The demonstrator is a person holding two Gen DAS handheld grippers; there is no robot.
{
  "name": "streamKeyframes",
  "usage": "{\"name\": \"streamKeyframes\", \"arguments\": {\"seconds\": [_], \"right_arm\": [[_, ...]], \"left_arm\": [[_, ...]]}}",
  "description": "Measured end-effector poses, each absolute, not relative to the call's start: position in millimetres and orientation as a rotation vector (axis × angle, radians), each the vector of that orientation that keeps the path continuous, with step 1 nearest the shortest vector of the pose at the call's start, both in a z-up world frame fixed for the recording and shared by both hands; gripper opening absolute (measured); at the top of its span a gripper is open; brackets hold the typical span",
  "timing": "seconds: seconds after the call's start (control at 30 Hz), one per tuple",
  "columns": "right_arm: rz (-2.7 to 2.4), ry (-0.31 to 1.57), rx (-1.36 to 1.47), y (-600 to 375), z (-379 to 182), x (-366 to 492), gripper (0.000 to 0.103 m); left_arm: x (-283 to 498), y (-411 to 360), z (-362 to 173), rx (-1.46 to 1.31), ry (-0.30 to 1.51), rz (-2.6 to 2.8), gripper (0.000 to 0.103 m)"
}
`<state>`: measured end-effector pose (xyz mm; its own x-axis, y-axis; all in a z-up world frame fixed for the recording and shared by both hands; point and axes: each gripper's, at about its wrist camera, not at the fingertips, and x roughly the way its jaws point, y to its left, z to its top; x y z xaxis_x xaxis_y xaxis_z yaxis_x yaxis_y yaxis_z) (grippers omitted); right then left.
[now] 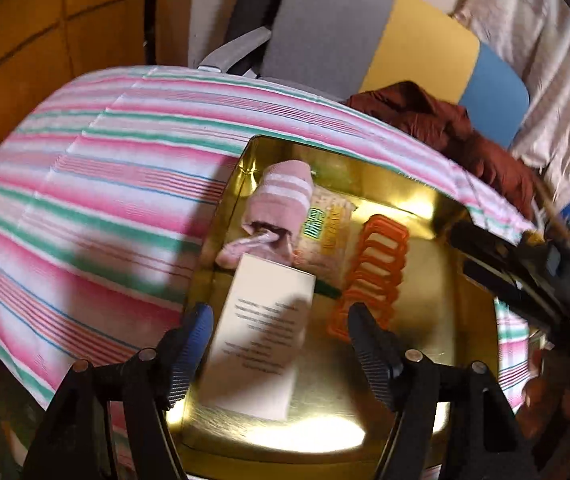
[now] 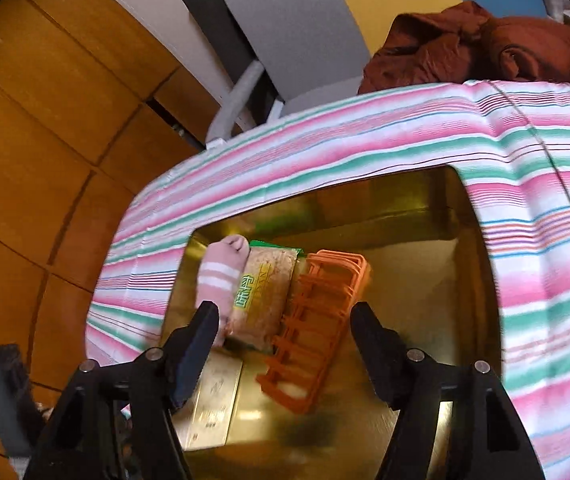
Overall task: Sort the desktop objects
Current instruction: 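Lower rack and white box into the gold tray and open both tools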
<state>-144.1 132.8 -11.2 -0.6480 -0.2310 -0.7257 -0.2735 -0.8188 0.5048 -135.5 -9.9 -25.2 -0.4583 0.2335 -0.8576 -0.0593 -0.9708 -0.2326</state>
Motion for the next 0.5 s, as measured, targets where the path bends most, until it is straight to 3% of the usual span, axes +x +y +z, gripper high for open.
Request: {"name": "streamKeyframes", "arguments": {"seconds": [0.17, 0.5], "right_arm": [[2.707, 0.883, -1.211, 139, 6, -109, 0.077], [2.651, 0.876, -1.111, 180, 9, -42, 0.079]], "left_arm": [[-118, 0, -23, -1.521, -0.289, 2.501, 0.071], [-90, 59, -27, -1.507, -0.22, 2.363, 0.071]]}}
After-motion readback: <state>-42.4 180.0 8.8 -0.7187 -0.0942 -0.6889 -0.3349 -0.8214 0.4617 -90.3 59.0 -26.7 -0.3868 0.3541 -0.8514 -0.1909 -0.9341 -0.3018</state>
